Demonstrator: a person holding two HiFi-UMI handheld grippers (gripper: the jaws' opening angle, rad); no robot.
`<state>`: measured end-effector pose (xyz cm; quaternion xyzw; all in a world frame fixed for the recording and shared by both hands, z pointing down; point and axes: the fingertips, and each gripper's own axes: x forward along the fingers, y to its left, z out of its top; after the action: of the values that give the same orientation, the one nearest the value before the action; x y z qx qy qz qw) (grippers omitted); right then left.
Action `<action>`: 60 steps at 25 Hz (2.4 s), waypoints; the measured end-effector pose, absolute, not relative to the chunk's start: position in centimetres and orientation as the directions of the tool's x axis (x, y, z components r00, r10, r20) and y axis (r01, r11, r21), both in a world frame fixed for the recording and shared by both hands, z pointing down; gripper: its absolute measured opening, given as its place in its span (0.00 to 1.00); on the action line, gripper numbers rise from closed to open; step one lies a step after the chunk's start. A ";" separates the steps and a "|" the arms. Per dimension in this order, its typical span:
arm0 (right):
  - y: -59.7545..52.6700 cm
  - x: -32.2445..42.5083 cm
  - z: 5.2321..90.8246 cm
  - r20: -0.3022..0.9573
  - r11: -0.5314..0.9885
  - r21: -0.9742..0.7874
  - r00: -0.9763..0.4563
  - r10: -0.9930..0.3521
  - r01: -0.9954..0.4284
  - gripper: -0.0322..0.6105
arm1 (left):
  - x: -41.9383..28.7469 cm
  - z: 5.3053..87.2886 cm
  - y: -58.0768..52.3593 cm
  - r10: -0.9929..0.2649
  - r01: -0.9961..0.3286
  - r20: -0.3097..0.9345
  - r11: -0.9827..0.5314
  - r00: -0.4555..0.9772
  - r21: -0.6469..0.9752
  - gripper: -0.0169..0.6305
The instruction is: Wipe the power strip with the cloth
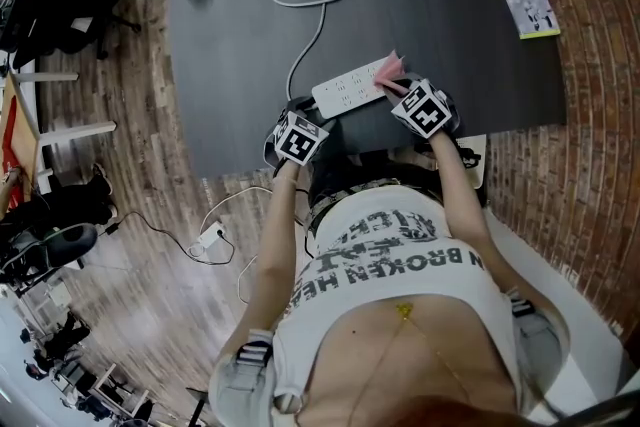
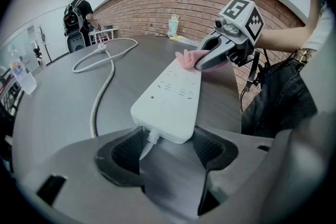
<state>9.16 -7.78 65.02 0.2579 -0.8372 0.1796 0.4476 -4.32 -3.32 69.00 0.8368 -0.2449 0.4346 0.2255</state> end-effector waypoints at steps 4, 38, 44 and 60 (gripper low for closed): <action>-8.4 10.7 64.9 0.845 0.772 -0.059 -0.444 -0.299 -0.632 0.07 | -4.3 69.1 -3.3 -0.216 -0.608 0.839 -0.777 0.500 0.163 0.46; -8.3 14.4 65.7 0.959 0.764 -0.057 -0.247 -0.137 -0.643 0.08 | -4.3 69.1 -3.3 -0.203 -0.608 0.856 -0.779 0.476 0.154 0.46; -8.4 14.5 65.7 0.951 0.771 -0.041 -0.262 -0.165 -0.635 0.08 | -4.3 69.4 -3.3 -0.226 -0.618 0.856 -0.775 0.466 0.132 0.46; -8.1 12.2 60.2 0.810 0.928 -0.024 -0.552 -0.200 -0.371 0.08 | -4.8 63.4 -3.7 -0.410 -0.751 0.785 -0.652 0.465 0.104 0.45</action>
<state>12.23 -8.08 60.18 0.1629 -0.8756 0.0964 0.4444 -4.79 -3.67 63.39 0.8259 -0.3513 0.3795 0.2245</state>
